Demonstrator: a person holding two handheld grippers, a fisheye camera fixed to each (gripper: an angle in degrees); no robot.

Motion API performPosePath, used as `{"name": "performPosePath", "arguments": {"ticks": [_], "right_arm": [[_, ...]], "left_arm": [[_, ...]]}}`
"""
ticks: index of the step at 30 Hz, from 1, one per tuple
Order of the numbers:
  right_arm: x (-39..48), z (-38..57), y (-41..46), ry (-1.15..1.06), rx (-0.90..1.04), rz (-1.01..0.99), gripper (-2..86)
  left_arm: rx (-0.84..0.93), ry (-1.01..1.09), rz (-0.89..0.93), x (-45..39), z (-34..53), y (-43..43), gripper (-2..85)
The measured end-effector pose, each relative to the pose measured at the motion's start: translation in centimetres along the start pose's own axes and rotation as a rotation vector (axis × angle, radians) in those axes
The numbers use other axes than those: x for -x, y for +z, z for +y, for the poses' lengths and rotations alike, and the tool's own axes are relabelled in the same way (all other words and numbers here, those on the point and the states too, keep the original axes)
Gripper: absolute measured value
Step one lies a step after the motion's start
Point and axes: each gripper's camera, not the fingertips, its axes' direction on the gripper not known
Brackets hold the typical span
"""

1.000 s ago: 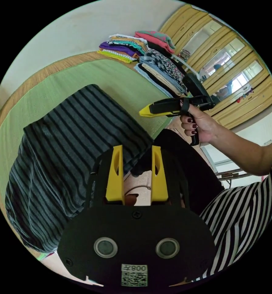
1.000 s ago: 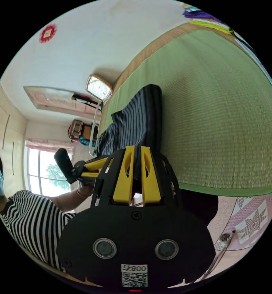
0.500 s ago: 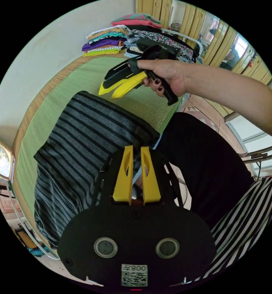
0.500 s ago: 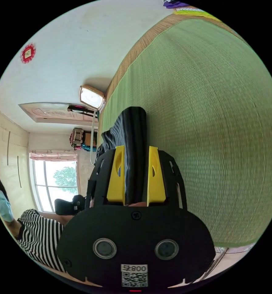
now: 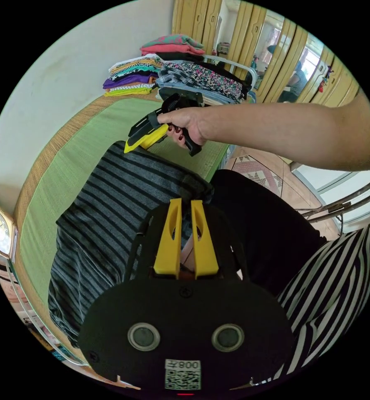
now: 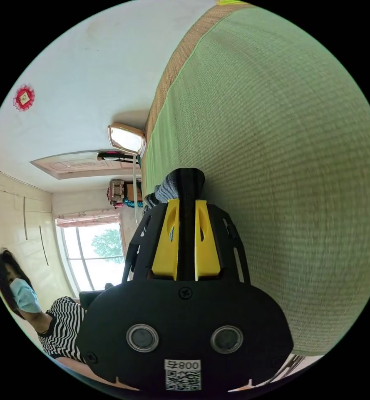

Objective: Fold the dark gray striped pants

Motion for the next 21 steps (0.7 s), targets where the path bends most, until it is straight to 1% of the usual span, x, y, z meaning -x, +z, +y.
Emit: {"name": "performPosePath", "arguments": {"ticks": [2, 4, 7, 9, 14, 21], "right_arm": [[-0.2, 1.1, -1.7, 0.009, -0.053, -0.022, 6.4], [-0.1, 2.5, -3.9, 0.014, -0.114, 0.012, 6.3], [0.3, 4.3, -5.3, 0.034, -0.182, 0.022, 6.2], [1.0, 5.0, -5.2, 0.029, -0.206, 0.015, 6.2], [4.9, 5.7, -2.0, -0.037, -0.236, -0.047, 6.3], [13.3, 5.5, 7.6, -0.189, -0.197, -0.086, 6.4]], "left_arm": [[-0.045, 0.012, 0.027, -0.5, 0.0, -0.3, 1.9], [-0.092, 0.012, 0.086, -0.9, 0.1, -0.4, 1.5], [-0.140, -0.012, 0.148, -1.0, 0.9, -0.5, 1.1], [-0.168, -0.020, 0.153, -1.0, 1.9, -1.1, 1.0], [-0.290, -0.136, 0.179, 0.7, 6.1, -4.2, 0.8], [-0.513, -0.375, 0.206, 3.7, 15.3, -9.1, 1.0]]}}
